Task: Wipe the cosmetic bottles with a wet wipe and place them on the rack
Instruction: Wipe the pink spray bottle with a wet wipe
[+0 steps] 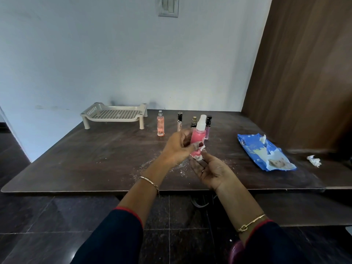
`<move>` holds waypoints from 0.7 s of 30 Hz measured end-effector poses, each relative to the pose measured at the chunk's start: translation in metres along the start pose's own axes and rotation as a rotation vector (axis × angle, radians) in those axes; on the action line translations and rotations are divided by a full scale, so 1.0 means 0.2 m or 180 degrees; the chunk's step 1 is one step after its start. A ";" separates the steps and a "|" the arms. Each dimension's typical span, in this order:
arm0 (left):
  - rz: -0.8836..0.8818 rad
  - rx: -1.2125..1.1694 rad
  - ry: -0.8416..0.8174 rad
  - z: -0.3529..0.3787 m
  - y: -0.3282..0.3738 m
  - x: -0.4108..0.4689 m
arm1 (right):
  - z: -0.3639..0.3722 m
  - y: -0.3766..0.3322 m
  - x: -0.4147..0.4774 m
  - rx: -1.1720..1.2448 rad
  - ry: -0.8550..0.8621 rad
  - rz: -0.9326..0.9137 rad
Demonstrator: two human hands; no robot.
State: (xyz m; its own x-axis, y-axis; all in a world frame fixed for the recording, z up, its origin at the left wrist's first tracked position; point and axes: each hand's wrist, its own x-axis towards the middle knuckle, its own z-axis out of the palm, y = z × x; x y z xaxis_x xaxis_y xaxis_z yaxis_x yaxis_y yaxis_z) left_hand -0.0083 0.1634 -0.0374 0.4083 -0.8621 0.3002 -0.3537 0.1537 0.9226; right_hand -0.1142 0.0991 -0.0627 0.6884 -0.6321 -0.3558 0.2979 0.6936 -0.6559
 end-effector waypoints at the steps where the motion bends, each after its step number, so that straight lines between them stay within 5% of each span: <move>1: -0.0011 0.0135 0.0116 0.01 0.00 0.00 | 0.00 0.00 0.00 -0.0079 0.0082 -0.0009; 9: -0.0196 0.0044 0.1131 0.08 0.09 0.02 | 0.01 -0.01 0.02 -0.0252 0.0639 -0.1100; 14: -0.0387 -0.0144 0.1048 0.08 0.12 0.04 | 0.04 -0.13 -0.02 -0.0676 0.0919 -0.2376; 21: -0.0375 0.0104 0.1107 0.09 0.05 0.03 | 0.05 -0.19 -0.05 -0.4113 0.0525 -0.4797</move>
State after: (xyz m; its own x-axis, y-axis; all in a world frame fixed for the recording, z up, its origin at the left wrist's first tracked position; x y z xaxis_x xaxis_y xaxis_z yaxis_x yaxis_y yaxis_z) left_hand -0.0247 0.1501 -0.0305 0.7076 -0.6563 0.2620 -0.3118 0.0428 0.9492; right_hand -0.1255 0.0837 -0.0272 0.3057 -0.4351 0.8469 -0.1457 -0.9004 -0.4099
